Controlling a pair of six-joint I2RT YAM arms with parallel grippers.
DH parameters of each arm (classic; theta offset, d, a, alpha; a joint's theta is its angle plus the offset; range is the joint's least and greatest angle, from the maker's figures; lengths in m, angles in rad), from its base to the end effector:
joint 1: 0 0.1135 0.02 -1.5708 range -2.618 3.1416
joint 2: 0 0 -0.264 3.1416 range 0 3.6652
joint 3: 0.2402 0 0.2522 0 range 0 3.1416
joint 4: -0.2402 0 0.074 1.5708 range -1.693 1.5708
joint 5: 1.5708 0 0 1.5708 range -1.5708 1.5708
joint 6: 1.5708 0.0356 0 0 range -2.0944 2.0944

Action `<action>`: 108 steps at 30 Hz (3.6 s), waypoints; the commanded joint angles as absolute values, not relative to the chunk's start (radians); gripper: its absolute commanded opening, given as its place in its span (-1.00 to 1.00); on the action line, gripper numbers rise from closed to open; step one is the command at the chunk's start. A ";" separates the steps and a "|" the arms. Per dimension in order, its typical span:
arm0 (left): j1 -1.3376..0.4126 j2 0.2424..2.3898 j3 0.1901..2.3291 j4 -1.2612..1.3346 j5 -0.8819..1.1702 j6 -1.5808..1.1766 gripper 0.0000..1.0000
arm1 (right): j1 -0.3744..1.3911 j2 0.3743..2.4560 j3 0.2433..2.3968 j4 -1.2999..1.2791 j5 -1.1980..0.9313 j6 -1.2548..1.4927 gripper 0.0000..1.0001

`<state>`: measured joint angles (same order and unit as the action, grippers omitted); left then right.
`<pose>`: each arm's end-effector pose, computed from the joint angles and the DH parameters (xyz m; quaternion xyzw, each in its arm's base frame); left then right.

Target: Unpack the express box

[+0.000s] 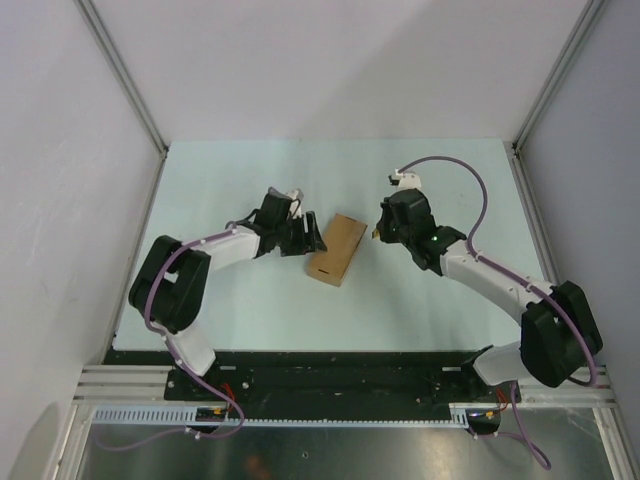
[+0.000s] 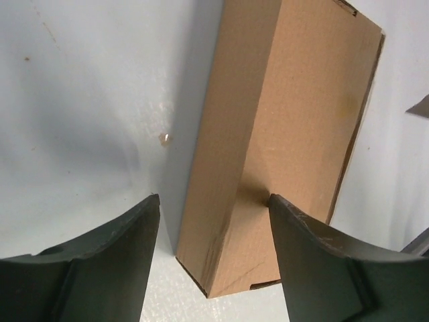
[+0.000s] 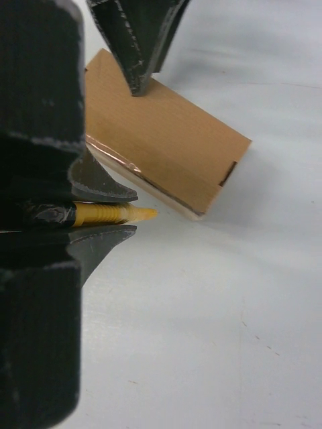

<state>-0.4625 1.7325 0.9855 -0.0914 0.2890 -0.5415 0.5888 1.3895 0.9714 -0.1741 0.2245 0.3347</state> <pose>0.3134 -0.1676 0.1712 0.0150 0.9253 -0.2884 0.2459 0.2629 0.1660 0.2679 -0.0589 0.8767 0.1196 0.4622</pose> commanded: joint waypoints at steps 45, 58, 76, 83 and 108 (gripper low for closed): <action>-0.546 1.626 0.925 -0.121 0.143 -0.495 -0.30 | 0.515 1.666 1.175 -0.144 0.034 0.334 -1.00; -0.434 1.712 1.072 -0.121 0.080 -0.479 -0.24 | 0.681 1.586 1.175 -0.356 0.100 0.331 -1.00; -0.376 1.683 1.120 -0.182 0.054 -0.474 0.63 | 0.759 1.480 1.177 -0.488 0.213 0.215 -1.00; -0.377 1.650 1.060 -0.186 0.251 -0.597 0.75 | 0.759 1.407 1.190 -0.523 0.122 0.187 -1.00; -0.411 1.586 0.969 -0.204 0.178 -0.732 0.74 | 0.787 1.563 1.195 -0.175 0.012 0.101 -1.00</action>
